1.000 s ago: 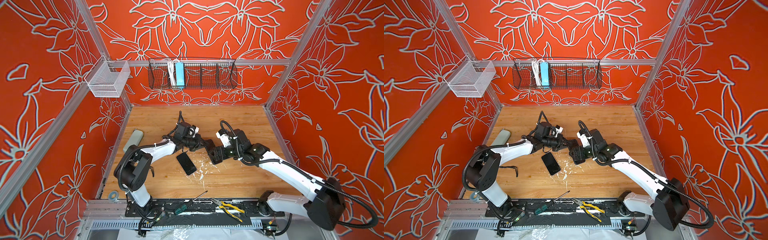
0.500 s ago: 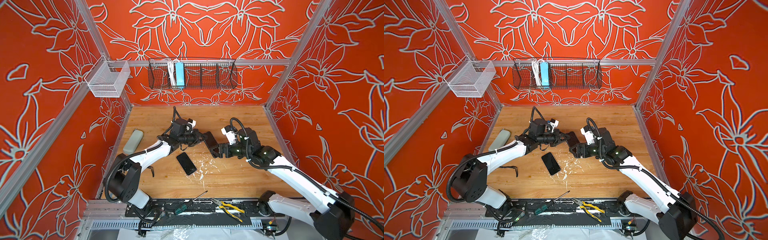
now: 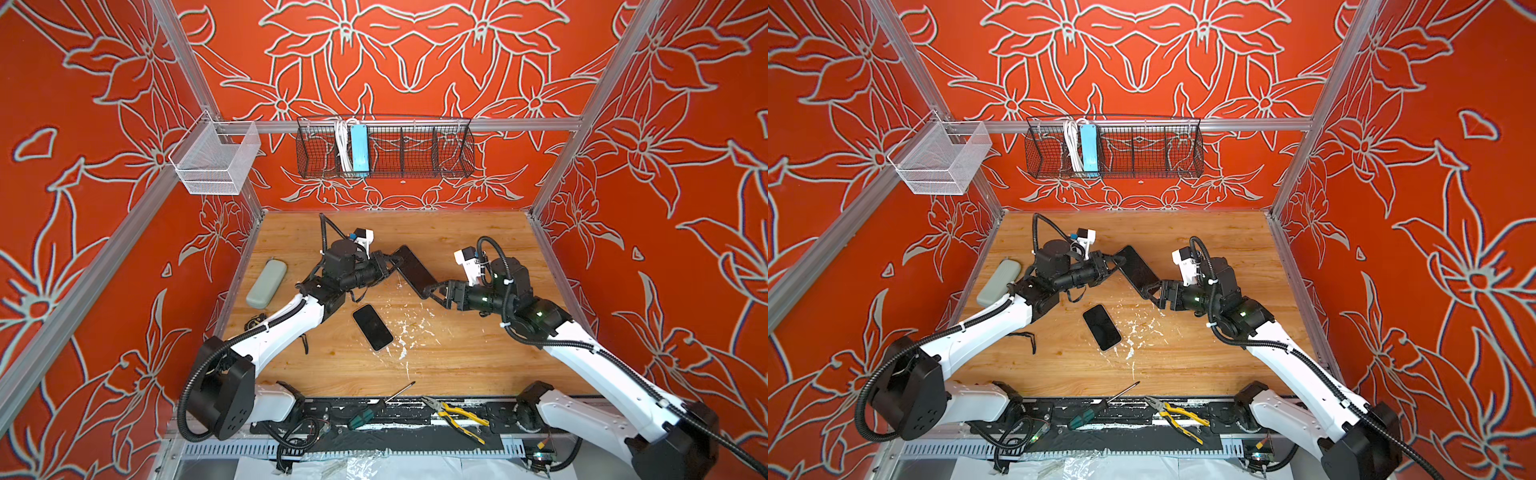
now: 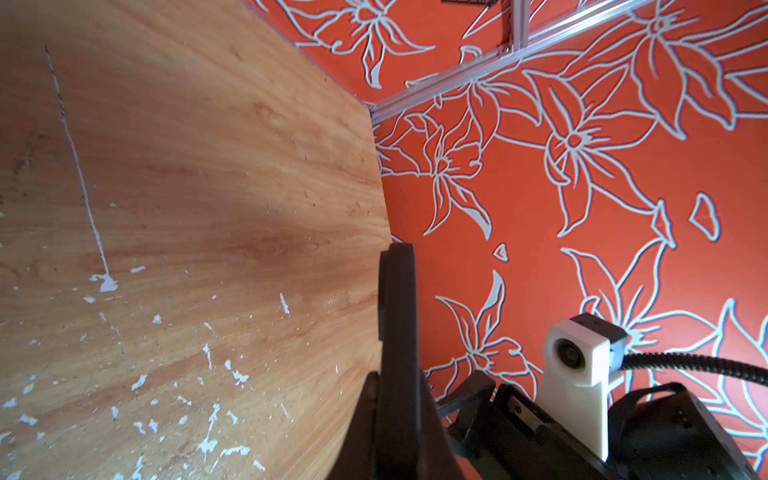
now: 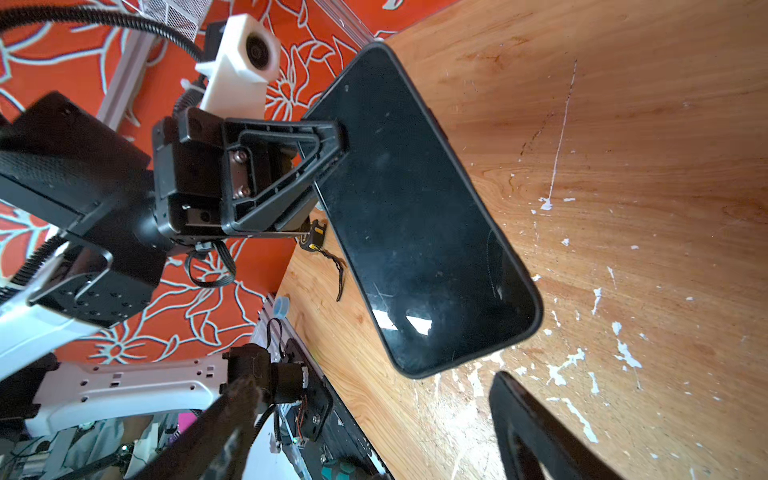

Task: Take the phone out of the phone case
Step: Pass the phone.

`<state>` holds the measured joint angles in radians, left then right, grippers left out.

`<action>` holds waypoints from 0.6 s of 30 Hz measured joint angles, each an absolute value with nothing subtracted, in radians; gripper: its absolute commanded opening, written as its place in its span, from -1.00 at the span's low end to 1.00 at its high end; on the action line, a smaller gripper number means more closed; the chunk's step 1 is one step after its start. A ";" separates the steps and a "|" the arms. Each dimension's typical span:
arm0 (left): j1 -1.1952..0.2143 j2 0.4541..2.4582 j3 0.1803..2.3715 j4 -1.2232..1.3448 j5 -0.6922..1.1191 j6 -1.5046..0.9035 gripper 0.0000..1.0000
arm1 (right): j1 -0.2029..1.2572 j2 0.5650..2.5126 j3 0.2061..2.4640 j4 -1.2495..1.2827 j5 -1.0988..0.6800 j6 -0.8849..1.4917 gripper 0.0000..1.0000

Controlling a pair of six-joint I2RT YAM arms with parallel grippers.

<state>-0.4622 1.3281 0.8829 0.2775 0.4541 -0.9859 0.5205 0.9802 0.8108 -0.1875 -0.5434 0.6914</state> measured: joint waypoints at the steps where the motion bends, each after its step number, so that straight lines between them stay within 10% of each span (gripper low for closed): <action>1: -0.461 1.319 0.873 0.293 0.440 -0.994 -1.00 | 0.520 0.973 0.805 -0.176 -0.542 0.704 0.75; 18: -0.456 1.281 0.744 0.593 0.284 -1.238 -1.00 | 0.518 0.971 0.548 0.239 -0.513 0.977 0.61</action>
<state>-0.4561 1.2812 0.7441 0.5930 0.2836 -1.2381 0.5179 0.9710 0.5484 0.2386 -0.5125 0.9768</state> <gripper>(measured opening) 0.103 0.811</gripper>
